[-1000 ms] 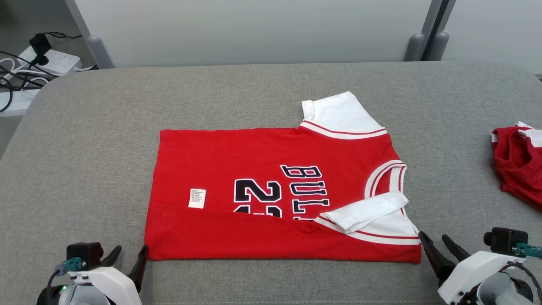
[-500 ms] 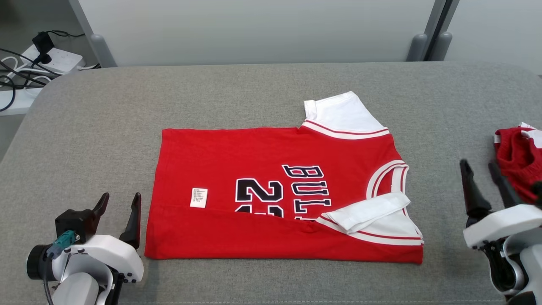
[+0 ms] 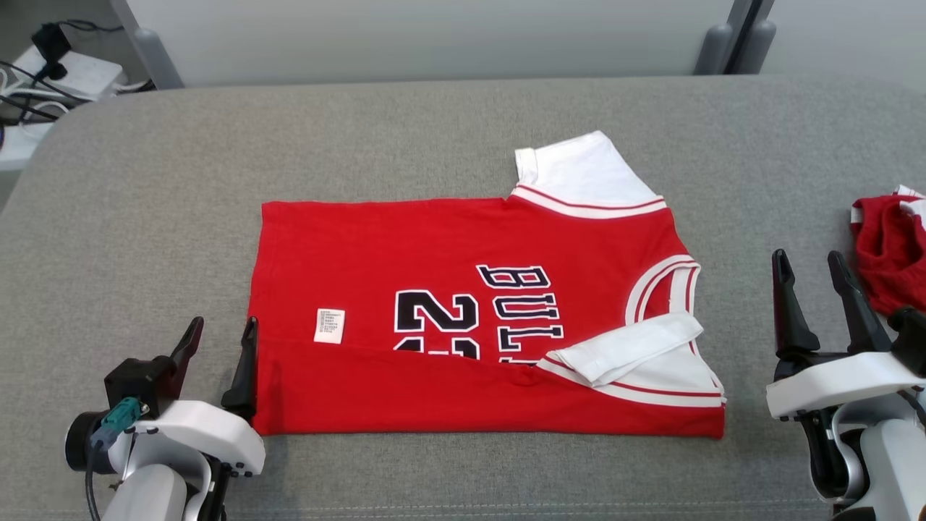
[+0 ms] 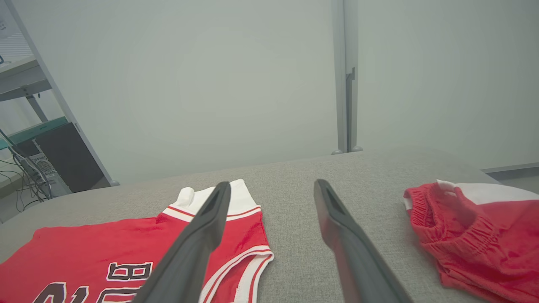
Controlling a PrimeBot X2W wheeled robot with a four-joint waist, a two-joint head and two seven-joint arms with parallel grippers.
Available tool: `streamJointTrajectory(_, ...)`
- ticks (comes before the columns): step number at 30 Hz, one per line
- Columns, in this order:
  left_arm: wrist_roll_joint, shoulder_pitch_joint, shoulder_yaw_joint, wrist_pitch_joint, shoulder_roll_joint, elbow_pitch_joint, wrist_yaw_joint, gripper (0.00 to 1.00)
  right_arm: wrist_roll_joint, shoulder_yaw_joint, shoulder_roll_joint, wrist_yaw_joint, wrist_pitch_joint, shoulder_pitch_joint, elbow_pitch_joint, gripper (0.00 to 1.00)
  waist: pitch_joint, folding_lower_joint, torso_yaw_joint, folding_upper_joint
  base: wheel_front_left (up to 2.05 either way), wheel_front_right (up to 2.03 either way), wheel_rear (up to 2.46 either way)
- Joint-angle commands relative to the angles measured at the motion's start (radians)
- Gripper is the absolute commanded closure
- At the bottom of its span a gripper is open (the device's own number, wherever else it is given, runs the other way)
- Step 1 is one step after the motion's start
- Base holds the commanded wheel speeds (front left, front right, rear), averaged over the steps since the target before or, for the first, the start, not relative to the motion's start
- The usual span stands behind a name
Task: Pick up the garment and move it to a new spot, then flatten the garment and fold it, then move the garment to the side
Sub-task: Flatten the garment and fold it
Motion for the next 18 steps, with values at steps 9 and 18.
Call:
streamJointTrajectory(9, 0.046, -0.208, 0.019, -0.009, 0.039, 0.088, -0.068, 0.00, -0.013, 0.023, 0.009, -0.003, -0.013, -0.084, -0.020, 0.00, 0.123, 0.0000, -0.013, 0.0000, 0.00, 0.00, 0.00)
streamJointTrajectory(18, -0.047, -0.462, -0.123, 0.071, 0.152, 0.213, -0.092, 0.00, 0.003, 0.064, 0.025, -0.003, -0.013, -0.149, -0.035, 0.00, 0.268, 0.0000, -0.052, 0.0000, 0.00, 0.00, 0.00)
